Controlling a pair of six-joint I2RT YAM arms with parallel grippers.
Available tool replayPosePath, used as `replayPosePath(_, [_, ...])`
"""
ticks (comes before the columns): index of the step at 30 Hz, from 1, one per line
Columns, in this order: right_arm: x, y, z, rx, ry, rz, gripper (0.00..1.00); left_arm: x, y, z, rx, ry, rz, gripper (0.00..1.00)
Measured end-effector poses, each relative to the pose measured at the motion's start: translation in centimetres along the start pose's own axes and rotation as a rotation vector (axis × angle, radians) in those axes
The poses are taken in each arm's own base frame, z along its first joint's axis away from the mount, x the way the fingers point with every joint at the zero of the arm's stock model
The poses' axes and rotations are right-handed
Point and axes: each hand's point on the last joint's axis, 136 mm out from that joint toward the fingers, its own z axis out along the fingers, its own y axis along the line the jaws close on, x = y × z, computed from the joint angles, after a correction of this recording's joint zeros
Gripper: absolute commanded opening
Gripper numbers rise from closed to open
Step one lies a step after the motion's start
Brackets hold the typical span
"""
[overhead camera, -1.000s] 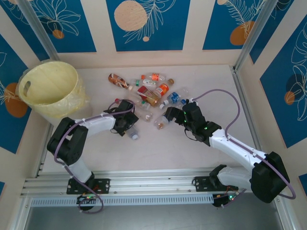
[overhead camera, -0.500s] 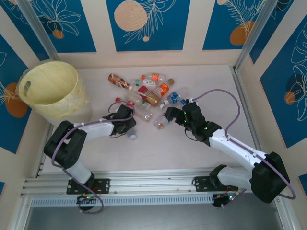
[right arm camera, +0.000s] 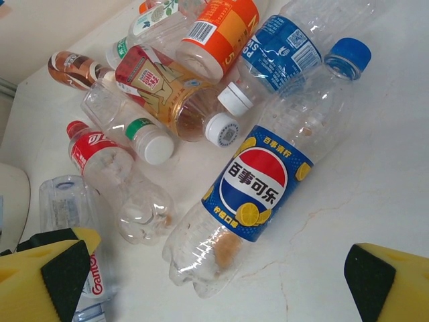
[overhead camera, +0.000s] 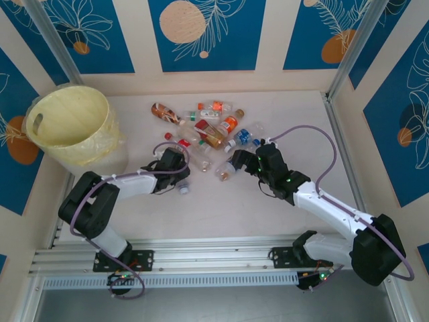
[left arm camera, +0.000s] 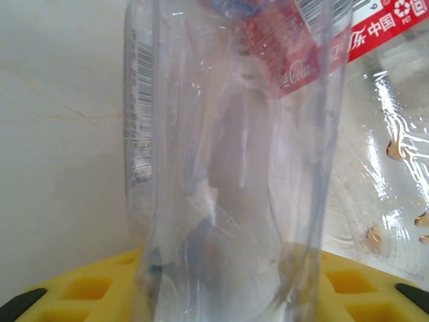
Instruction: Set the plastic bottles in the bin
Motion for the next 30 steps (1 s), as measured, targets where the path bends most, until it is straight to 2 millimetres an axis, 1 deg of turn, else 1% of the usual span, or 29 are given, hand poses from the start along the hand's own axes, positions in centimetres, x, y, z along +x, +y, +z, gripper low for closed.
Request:
replayPosePath(2, [0.0,0.0,-0.2,-0.012,-0.012,0.001,1.0,-0.2,-0.3,-0.2,0.014,-0.006,0.019,0.3])
replayPosePath(4, [-0.1,0.0,-0.3,-0.027,-0.023,-0.001,1.0,-0.5,-0.6,-0.7,0.034,-0.021,0.032,0.31])
replayPosePath(8, [-0.1,0.2,-0.7,-0.055,-0.044,0.0,0.99,-1.2,-1.1,-2.6,0.093,-0.076,0.054,0.31])
replayPosePath(12, [-0.6,0.8,-1.0,-0.09,-0.07,-0.006,1.0,-2.6,-2.5,-4.3,0.154,-0.128,0.097,0.32])
replayPosePath(18, [-1.2,2.4,-1.5,-0.179,-0.097,-0.037,0.99,-4.3,-5.7,-7.8,0.298,-0.189,0.209,0.31])
replayPosePath(22, [-1.1,3.9,-1.8,-0.264,-0.1,-0.077,1.0,-5.3,-8.5,-10.3,0.406,-0.216,0.289,0.31])
replayPosePath(24, [-1.1,4.7,-2.1,-0.309,-0.099,-0.098,1.0,-5.7,-9.5,-11.5,0.45,-0.23,0.311,0.31])
replayPosePath(26, [-1.1,5.6,-2.4,-0.353,-0.097,-0.12,0.99,-6.0,-10.3,-12.7,0.492,-0.245,0.33,0.32])
replayPosePath(30, [-0.7,6.9,-2.9,-0.427,-0.08,-0.162,0.99,-6.0,-11.9,-14.5,0.579,-0.249,0.379,0.32])
